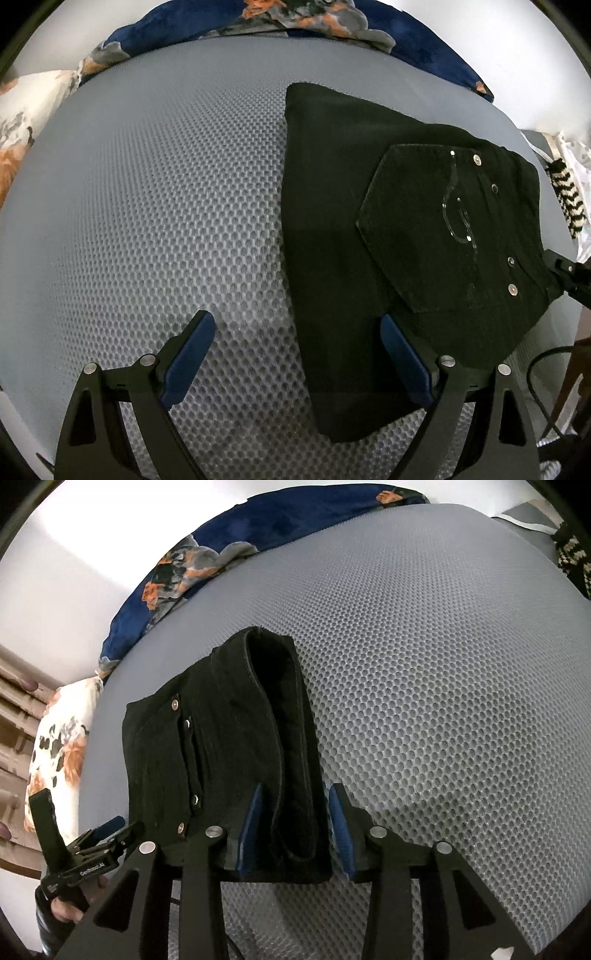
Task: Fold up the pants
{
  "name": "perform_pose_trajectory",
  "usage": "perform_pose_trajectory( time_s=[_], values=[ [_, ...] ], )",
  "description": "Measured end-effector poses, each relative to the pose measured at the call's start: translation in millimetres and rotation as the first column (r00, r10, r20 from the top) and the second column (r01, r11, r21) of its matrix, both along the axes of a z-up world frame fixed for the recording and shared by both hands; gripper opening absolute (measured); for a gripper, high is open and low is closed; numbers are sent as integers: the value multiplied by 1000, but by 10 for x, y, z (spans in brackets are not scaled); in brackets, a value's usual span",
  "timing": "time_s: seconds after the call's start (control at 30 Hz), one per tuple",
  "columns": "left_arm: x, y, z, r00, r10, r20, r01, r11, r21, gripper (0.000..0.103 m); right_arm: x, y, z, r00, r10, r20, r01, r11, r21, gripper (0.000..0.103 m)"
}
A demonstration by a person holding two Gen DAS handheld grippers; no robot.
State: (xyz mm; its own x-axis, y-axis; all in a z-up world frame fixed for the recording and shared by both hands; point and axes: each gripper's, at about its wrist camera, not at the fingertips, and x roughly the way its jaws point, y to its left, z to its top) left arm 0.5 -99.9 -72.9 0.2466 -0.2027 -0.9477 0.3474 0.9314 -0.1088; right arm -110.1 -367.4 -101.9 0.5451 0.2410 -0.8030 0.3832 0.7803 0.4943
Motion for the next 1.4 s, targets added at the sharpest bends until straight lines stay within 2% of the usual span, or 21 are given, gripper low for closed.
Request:
perform_pose_trajectory(
  time_s=[0.17,0.3,0.5,0.6,0.77,0.8,0.87,0.97,1.03,1.13,1.2,1.4],
  values=[
    [-12,39,-3,1000,10,-21,-10,999,-30,91,-15,-33,-24,1000,-4,-9,4,1000,12,41],
    [-36,217,39,999,7,-53,-13,993,-114,91,-18,-95,-68,1000,25,-8,-25,999,39,44],
    [69,408,66,989,13,-147,-50,967,-249,91,36,-233,-188,997,73,29,-77,985,154,45],
    [127,507,70,973,-7,-229,-75,935,-347,91,66,-288,-252,995,87,51,-95,974,206,45],
    [178,634,23,959,15,-283,-132,909,-395,90,128,-368,-360,992,103,73,-120,947,298,45],
    [199,784,30,956,17,-291,-139,904,-403,89,145,-386,-379,991,110,79,-130,939,320,44],
    [252,831,26,954,20,-300,-147,901,-409,89,187,-418,-427,988,126,92,-151,918,368,39],
    [380,790,9,952,15,-306,-150,893,-424,84,269,-452,-501,984,145,106,-176,890,420,39],
    [450,804,10,953,14,-302,-151,888,-434,77,339,-471,-529,980,158,119,-195,875,443,39],
    [556,784,-23,956,18,-292,-152,883,-444,65,472,-466,-541,975,178,135,-220,863,454,38],
    [608,704,-69,956,15,-294,-151,881,-448,49,570,-438,-548,969,196,147,-242,858,454,38],
    [705,629,-124,962,10,-272,-143,869,-474,39,713,-369,-521,969,182,164,-236,873,427,31]
  ],
)
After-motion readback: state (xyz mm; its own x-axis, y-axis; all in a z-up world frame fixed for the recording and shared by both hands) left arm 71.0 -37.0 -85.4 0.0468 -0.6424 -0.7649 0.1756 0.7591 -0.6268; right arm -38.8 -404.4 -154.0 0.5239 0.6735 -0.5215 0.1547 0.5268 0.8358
